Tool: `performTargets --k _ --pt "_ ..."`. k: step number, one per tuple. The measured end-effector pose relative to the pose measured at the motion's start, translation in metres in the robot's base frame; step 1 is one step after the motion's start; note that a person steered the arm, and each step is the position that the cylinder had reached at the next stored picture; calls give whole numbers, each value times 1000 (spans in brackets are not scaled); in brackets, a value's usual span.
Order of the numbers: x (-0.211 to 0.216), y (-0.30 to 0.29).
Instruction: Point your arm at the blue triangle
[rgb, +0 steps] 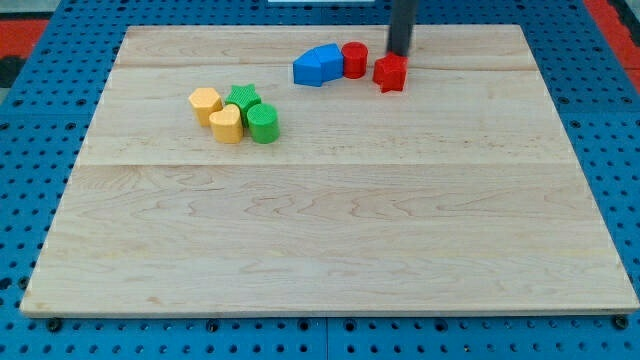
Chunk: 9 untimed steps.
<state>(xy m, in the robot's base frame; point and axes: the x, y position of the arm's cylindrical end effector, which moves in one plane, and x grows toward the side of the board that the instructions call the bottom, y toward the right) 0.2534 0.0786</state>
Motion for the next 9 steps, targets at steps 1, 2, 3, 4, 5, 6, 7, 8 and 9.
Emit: performTargets --k 1,2,3,4,5,6,7,8,9 --pt "0 -58" --pt "-3 -96" --pt "-15 -141" --pt "-23 -205" --pt "8 -214" --pt "15 -200" --pt "15 -200" --pt "15 -202" --pt "16 -205"
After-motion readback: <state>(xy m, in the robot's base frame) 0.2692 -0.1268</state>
